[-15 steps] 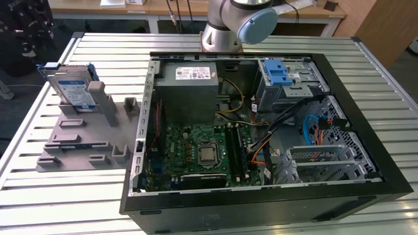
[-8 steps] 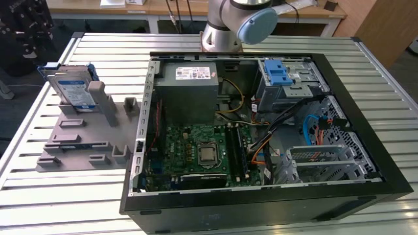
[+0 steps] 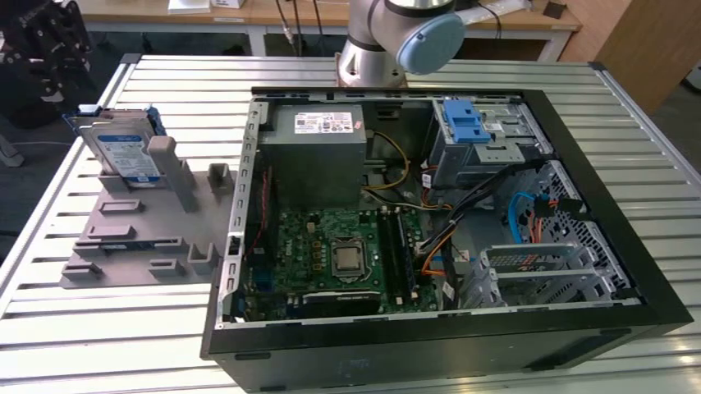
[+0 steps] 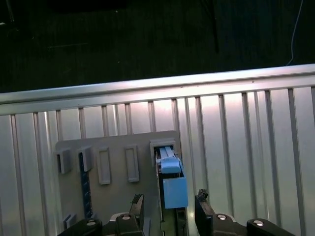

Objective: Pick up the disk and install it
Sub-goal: 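Pick up the disk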

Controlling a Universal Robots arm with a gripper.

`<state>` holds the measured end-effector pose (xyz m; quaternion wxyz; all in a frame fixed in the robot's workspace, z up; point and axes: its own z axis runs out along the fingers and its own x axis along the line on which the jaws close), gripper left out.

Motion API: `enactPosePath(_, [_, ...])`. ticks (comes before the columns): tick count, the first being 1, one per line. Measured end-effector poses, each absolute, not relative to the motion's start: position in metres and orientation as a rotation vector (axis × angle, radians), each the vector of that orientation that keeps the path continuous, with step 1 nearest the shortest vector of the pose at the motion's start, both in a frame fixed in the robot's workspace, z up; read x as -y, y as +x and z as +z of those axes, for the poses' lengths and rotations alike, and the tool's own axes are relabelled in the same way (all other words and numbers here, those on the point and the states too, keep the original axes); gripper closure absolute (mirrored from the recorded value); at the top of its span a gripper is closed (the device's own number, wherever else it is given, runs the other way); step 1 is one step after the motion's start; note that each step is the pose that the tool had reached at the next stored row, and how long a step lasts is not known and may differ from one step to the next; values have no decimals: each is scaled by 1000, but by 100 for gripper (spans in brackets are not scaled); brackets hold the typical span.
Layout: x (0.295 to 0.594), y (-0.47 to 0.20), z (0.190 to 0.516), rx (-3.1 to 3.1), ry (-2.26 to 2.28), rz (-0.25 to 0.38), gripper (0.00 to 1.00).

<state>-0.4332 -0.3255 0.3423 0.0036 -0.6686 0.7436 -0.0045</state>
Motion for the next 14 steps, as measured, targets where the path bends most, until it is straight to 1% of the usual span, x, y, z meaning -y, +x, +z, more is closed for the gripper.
enactPosePath(14, [321, -436, 322, -2331, -2098, -12, 47])
